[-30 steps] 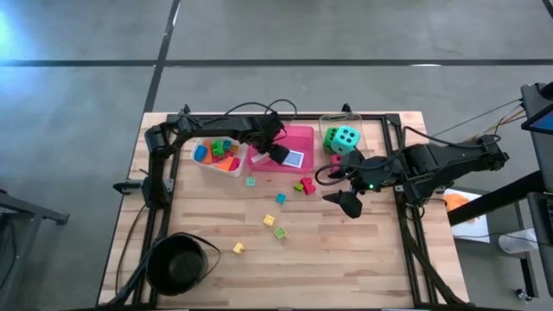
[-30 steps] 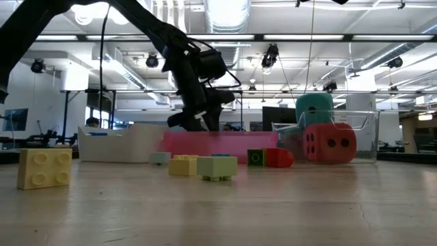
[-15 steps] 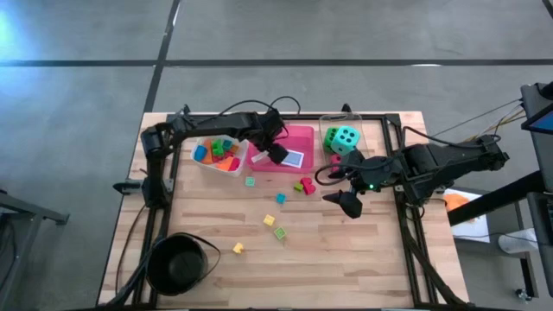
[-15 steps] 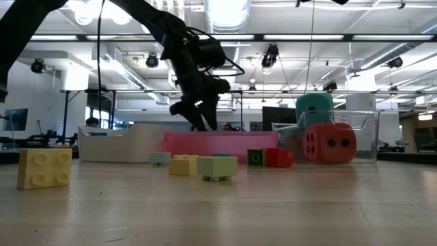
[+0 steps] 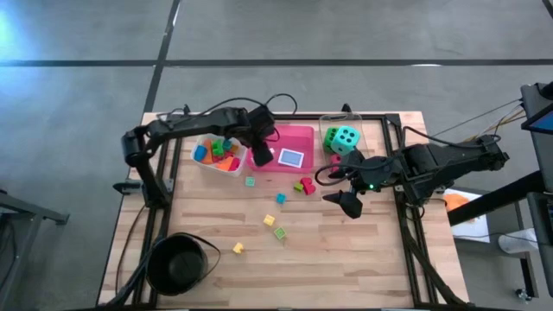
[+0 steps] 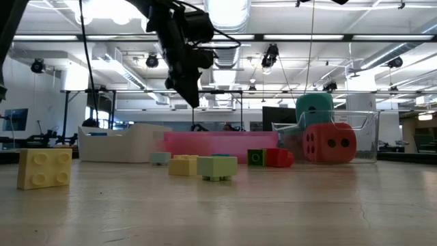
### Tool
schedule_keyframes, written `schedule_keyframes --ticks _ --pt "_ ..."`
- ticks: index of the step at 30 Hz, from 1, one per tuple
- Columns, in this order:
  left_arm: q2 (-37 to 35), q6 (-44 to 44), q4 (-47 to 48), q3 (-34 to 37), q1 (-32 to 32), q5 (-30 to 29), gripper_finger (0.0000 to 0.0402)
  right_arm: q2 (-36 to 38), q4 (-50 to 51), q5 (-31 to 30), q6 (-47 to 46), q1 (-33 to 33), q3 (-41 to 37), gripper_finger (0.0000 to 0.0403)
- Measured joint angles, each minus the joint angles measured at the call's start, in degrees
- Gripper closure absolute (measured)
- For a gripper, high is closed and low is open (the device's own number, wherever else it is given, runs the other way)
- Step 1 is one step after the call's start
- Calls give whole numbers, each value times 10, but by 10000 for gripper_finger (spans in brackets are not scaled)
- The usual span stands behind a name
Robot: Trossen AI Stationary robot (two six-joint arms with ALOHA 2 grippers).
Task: Pick & Place Toys
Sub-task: Put the orange deck of cards into the red bin
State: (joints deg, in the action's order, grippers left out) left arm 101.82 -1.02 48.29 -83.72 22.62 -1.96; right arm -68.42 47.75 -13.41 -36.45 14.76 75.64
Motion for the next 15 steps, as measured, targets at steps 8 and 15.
schedule_keyframes --ticks 8,15 --pt "8 20 10 5 -4 52 398 0 0 0 0 0 0 41" --pt "35 -3 20 6 -5 71 400 0 0 0 0 0 0 41"
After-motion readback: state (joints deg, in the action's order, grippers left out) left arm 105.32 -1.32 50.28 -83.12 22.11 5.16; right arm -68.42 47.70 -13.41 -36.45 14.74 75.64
